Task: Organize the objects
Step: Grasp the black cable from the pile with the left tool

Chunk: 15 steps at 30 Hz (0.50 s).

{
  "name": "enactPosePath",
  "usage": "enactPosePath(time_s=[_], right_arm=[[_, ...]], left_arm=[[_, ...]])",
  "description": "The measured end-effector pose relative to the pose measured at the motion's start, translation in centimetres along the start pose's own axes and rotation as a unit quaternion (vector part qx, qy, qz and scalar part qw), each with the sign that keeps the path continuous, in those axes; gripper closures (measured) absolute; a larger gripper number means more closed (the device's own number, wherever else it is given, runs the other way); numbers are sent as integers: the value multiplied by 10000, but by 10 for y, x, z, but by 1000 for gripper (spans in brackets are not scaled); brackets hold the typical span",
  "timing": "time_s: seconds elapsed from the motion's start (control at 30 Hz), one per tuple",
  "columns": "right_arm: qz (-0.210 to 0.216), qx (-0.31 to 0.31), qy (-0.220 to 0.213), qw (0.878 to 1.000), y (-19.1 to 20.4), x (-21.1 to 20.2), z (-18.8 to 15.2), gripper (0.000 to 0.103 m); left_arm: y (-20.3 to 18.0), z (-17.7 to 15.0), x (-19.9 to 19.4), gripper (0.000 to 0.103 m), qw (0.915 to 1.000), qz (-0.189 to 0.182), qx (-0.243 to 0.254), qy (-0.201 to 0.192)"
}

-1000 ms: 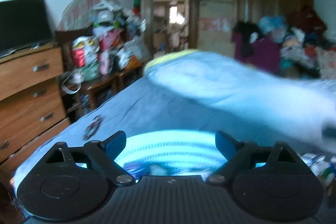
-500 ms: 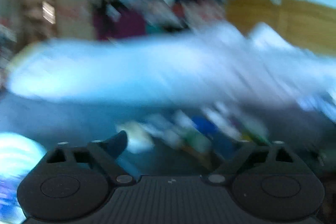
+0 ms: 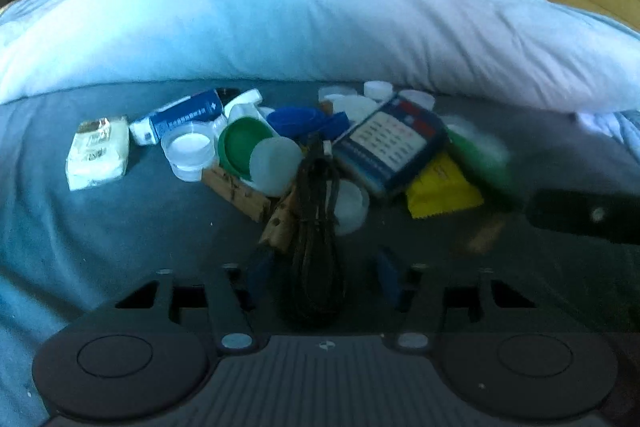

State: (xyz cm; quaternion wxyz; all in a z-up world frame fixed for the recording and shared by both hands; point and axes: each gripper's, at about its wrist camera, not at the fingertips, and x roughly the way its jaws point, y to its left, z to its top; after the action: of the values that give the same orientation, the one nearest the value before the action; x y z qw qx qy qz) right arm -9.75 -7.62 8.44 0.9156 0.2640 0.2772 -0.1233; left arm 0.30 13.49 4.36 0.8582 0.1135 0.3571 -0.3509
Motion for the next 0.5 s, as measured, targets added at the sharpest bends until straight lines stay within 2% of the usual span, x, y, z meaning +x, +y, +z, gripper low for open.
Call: enactPosePath(time_s=[0.07, 0.13, 0.3, 0.4, 0.5], right_arm=[[37, 2, 107, 9999, 2, 0, -1, 30], [112, -22, 202, 9997, 5, 3, -3, 32], [223, 212, 573, 9979, 8, 23, -7, 29], [32, 107, 406, 9991, 15, 35, -3, 26], [-103, -1, 357, 9993, 21, 55, 2, 24]], left_arm=[[2, 2, -6, 72, 10000, -14, -65, -23], [7, 0, -22, 72, 9998, 57, -82, -144], [20, -19, -58, 72, 9992, 251, -168, -268], [26, -36, -59, 71, 9996, 275, -100, 39], [29, -42, -62, 70, 9997, 248, -68, 2]])
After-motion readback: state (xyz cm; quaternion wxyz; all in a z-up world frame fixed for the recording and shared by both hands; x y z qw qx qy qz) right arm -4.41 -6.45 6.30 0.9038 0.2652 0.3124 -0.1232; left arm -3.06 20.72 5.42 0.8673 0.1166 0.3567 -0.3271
